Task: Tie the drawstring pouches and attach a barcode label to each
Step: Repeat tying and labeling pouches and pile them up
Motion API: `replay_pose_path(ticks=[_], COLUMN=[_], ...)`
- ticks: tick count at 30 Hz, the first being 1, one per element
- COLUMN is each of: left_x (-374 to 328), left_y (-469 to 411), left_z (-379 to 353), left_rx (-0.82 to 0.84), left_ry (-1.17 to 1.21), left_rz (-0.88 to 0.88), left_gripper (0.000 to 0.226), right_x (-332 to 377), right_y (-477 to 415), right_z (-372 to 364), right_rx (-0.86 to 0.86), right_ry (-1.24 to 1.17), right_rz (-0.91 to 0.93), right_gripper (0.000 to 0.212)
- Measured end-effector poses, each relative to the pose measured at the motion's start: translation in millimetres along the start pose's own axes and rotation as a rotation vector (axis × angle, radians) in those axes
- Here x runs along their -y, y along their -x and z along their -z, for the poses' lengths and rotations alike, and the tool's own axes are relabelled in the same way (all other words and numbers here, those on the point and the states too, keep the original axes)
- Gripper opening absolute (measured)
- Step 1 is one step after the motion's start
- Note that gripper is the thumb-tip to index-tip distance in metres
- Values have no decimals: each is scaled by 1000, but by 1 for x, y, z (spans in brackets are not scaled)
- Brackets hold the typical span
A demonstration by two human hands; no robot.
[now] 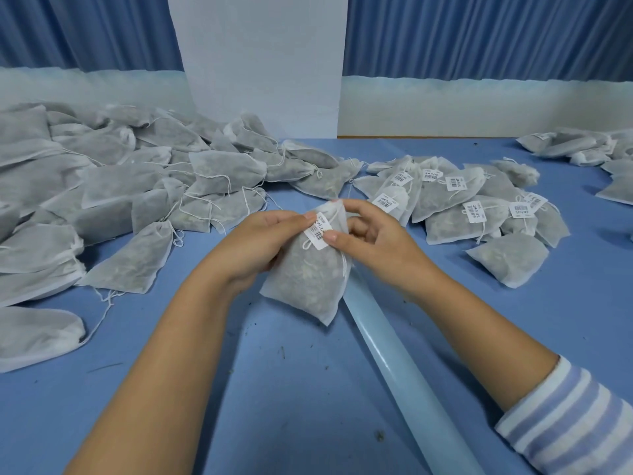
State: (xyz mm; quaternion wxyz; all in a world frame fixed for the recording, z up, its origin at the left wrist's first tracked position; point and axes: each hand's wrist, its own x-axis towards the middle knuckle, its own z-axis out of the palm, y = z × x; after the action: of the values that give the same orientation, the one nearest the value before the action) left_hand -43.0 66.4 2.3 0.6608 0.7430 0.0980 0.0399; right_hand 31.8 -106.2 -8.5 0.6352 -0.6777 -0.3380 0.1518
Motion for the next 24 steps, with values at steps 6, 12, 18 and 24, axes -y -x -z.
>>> replay_pose_path(ticks=[6, 12, 18, 24], left_x=[2, 4, 7, 12], left_y=[-1, -6, -9, -15], left_z=[-6, -18, -26, -22], left_rx=[-11, -251, -417, -614], left_ry=[105, -70, -53, -55], left_rz=[14, -82, -147, -176], left_gripper=[24, 36, 46, 62], right_x=[5, 0, -5, -4], right_y=[0, 0, -3, 2], right_z=[1, -3, -1, -2], right_rx=[41, 46, 10, 117], right_ry=[-259, -222, -281, -97], right_rz=[-89, -99, -50, 138], right_gripper=[45, 58, 67, 60])
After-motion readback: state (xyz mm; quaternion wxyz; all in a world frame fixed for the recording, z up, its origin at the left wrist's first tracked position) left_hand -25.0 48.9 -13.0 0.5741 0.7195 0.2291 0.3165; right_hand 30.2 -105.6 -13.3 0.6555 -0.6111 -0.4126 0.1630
